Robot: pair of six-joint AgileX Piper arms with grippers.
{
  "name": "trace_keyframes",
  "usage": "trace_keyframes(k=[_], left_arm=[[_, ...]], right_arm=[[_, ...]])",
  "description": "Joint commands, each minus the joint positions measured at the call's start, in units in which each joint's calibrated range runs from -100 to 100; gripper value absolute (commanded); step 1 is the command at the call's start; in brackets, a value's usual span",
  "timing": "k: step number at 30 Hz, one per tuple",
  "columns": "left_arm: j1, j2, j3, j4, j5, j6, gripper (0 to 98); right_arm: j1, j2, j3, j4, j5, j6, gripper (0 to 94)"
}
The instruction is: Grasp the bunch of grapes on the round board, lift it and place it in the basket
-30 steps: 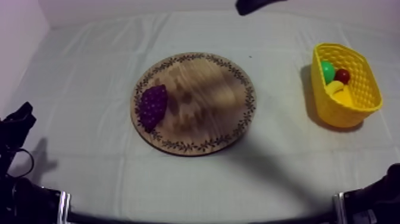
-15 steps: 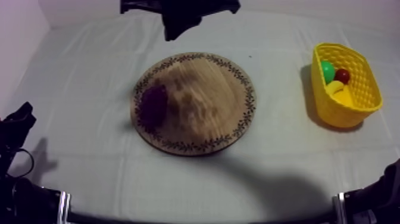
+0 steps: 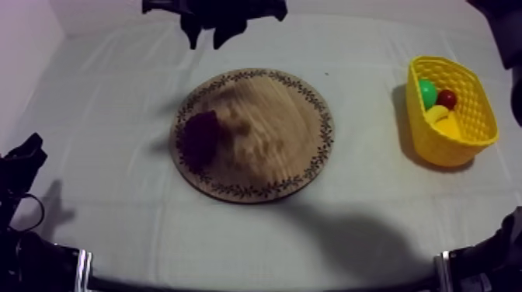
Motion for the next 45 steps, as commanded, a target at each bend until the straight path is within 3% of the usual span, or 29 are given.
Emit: trace_keyframes(k=[1, 6, 13, 26, 45], left_arm=[[0.02, 0.02, -0.04, 0.01, 0.00, 0.01, 0.0], [0.02, 0.02, -0.04, 0.01, 0.00, 0.01, 0.0], [0.02, 0.02, -0.04, 0.01, 0.00, 0.01, 0.0], [0.02, 0.02, -0.04, 0.01, 0.00, 0.01, 0.0], [0.02, 0.02, -0.04, 0.01, 0.00, 0.01, 0.0]], right_arm=[[-0.07, -0.01, 0.82, 0.24, -0.03, 0.05, 39.9], [-0.04, -0.06, 2.51, 0.04, -0.02, 0.13, 53.7], [0.30, 0.30, 3.30, -0.58, -0.02, 0.48, 62.1], [0.53, 7.37, 5.59, -2.00, -0.25, 0.73, 67.5], [-0.12, 21.79, -3.76, -5.16, -0.11, -0.66, 70.0]])
